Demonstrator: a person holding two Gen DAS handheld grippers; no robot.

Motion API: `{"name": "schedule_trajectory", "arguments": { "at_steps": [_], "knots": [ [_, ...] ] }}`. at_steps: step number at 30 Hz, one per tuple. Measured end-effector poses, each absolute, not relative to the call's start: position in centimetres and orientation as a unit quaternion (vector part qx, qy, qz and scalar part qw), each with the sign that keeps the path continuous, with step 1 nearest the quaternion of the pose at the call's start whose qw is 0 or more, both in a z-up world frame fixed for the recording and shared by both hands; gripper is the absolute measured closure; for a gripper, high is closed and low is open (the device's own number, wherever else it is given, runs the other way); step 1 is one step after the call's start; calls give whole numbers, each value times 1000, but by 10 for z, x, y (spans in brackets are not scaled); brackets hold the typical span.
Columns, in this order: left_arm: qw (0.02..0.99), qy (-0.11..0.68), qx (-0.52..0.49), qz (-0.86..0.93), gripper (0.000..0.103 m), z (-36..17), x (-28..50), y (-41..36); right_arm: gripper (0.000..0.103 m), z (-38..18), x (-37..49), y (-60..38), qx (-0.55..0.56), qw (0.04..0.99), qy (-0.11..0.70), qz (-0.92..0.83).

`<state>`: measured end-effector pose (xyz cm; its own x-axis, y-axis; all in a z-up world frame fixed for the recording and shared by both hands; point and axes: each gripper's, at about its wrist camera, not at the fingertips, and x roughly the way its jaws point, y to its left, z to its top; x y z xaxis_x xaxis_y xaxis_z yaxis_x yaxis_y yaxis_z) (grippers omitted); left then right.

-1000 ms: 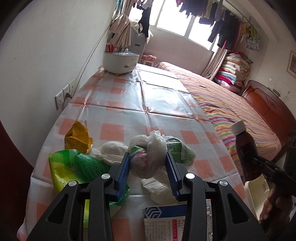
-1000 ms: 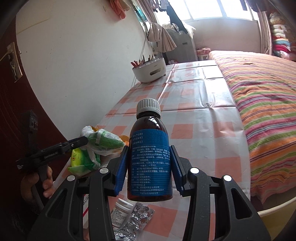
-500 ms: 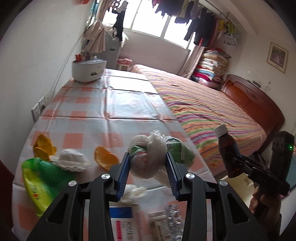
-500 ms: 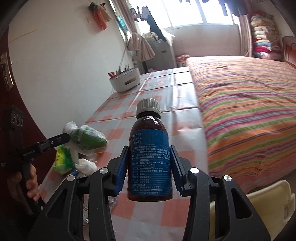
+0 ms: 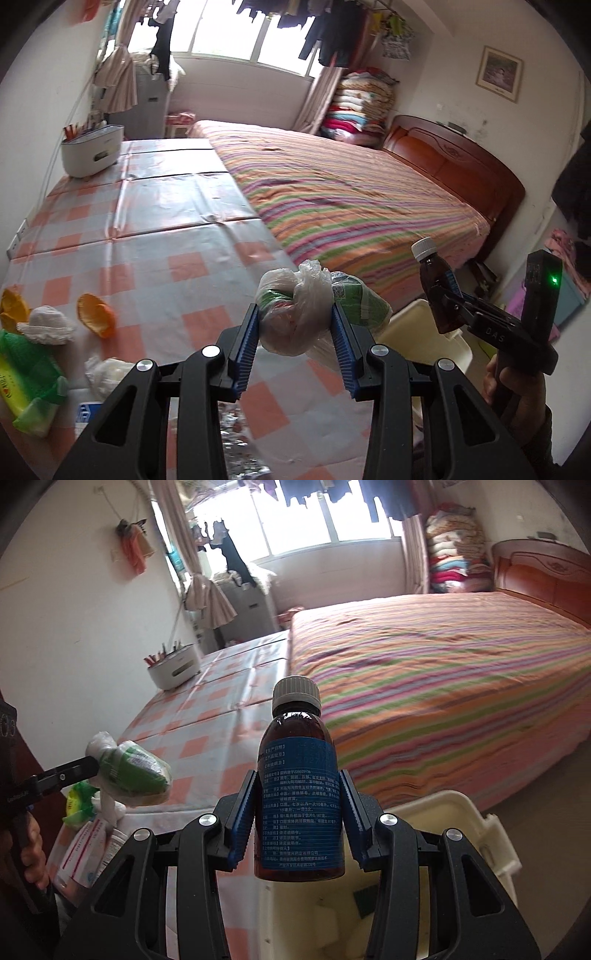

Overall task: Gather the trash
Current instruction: 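Carry the bottle over the cream bin and open the right tool, then drop the white plastic bag into the cream bin with the left tool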

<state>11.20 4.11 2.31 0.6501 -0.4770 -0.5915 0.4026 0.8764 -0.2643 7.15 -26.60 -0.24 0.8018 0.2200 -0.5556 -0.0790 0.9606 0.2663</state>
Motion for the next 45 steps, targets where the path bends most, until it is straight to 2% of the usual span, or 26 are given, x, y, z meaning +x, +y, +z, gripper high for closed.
{"name": "schedule_trajectory", "arguments": {
  "at_steps": [8, 13, 24, 28, 34, 41, 43, 44, 45],
  "knots": [
    [894, 348, -38, -280, 66, 20, 103, 2, 59, -22, 43, -288, 126, 943, 308, 27],
    [888, 352, -27, -295, 66, 18, 98, -18, 52, -26, 41, -296, 144, 940, 308, 16],
    [873, 368, -9, -319, 65, 5, 89, -58, 51, -3, 15, -328, 200, 954, 222, -25],
    [867, 377, -5, -327, 65, -2, 89, -73, 42, 2, 8, -334, 208, 958, 195, -40],
    [860, 385, 19, -335, 65, -12, 86, -97, 42, 4, 4, -336, 214, 959, 183, -42],
    [854, 383, 19, -352, 55, -16, 82, -115, 42, 6, 0, -337, 217, 960, 171, -41],
    [857, 379, 25, -349, 49, -14, 80, -117, 42, 5, -1, -338, 219, 960, 170, -40],
    [859, 376, 28, -345, 39, -12, 79, -116, 42, 5, -2, -338, 218, 960, 170, -40],
    [862, 371, 28, -343, 38, -10, 77, -114, 42, 5, -2, -338, 219, 960, 168, -40]
  ]
}}
